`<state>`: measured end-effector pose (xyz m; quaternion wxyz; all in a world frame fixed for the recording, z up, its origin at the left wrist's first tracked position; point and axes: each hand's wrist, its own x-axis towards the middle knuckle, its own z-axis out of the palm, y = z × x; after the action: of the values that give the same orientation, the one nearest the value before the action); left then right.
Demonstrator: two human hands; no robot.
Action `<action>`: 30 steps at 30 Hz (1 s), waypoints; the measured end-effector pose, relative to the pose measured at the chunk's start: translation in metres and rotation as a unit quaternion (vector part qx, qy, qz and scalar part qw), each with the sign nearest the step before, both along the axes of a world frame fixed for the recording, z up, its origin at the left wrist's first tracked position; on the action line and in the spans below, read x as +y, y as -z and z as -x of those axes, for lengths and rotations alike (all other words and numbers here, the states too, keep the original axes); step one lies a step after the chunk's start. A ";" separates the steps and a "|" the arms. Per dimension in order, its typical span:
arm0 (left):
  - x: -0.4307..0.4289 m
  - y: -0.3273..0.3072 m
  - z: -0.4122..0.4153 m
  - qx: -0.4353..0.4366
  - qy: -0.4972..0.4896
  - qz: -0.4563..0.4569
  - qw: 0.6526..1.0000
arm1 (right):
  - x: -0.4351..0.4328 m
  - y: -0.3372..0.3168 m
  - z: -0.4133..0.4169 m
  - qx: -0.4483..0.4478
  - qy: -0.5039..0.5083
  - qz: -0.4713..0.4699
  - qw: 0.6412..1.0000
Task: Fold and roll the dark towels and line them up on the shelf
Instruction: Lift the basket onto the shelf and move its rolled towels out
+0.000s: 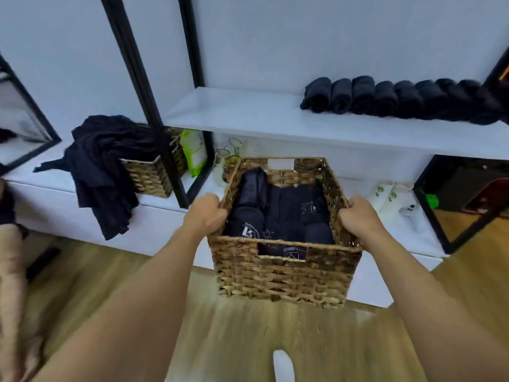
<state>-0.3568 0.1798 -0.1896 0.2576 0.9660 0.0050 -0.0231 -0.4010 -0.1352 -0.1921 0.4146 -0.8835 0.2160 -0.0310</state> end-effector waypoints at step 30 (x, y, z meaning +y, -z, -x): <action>0.051 -0.211 -0.222 -0.155 -0.101 -0.009 0.983 | 0.063 -0.183 -0.249 -0.137 -0.036 -0.051 0.989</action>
<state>-0.1345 0.2308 0.0213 0.2471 0.9547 0.0631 0.1536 -0.1524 -0.0723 -0.0094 0.4858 -0.8557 0.1268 -0.1253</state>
